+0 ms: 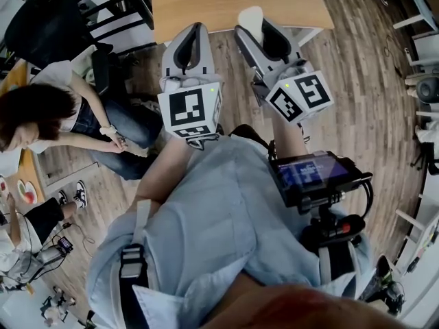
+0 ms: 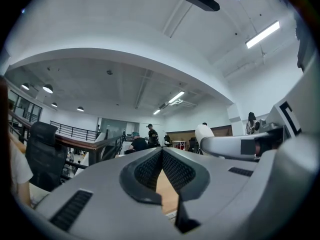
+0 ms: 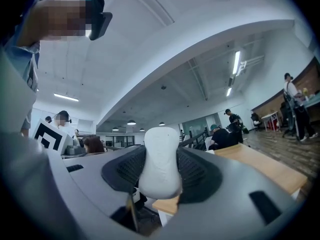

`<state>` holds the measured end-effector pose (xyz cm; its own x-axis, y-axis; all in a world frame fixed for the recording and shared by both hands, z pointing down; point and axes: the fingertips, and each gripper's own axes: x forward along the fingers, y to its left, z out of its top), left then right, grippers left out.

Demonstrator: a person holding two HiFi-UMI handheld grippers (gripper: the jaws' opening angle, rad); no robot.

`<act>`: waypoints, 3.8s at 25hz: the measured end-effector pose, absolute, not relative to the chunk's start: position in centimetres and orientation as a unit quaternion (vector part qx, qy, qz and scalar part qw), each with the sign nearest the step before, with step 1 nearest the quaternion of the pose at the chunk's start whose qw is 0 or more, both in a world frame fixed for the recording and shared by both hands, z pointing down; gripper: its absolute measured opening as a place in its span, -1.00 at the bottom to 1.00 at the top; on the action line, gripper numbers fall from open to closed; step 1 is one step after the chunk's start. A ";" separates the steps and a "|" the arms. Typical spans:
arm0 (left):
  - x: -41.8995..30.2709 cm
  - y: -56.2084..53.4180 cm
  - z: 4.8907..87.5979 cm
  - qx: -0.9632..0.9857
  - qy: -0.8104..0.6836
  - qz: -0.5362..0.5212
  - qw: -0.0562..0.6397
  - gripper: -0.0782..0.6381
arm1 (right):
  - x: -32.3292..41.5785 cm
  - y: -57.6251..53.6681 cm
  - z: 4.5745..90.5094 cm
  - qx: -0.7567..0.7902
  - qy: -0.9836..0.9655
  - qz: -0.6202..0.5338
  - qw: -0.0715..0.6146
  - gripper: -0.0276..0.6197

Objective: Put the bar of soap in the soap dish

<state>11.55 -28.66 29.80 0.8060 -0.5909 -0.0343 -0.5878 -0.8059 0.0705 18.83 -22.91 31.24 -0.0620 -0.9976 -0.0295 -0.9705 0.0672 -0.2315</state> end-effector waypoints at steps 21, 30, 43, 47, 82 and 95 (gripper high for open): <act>8.3 -22.3 26.9 0.933 -0.358 -0.025 0.015 -0.76 | 16.0 -17.3 27.3 -0.634 0.764 -0.057 0.104 -0.28; 1.3 -19.1 25.1 0.912 -0.409 -0.032 -0.010 -0.76 | 9.3 -15.5 27.1 -0.580 0.804 -0.063 0.118 -0.28; 0.1 -18.6 25.2 0.899 -0.434 -0.049 -0.014 -0.76 | 9.3 -15.8 27.1 -0.565 0.816 -0.045 0.110 -0.28; 0.3 -18.7 25.2 0.901 -0.431 -0.051 -0.013 -0.76 | 9.6 -15.6 27.4 -0.568 0.815 -0.046 0.108 -0.28; -2.4 -17.3 21.2 0.893 -0.444 -0.063 -0.030 -0.76 | 7.5 -15.0 30.2 -0.567 0.823 -0.008 0.023 -0.28; -3.3 -17.1 20.4 0.889 -0.451 -0.075 -0.024 -0.76 | 5.9 -15.1 30.7 -0.574 0.811 0.053 -0.102 -0.28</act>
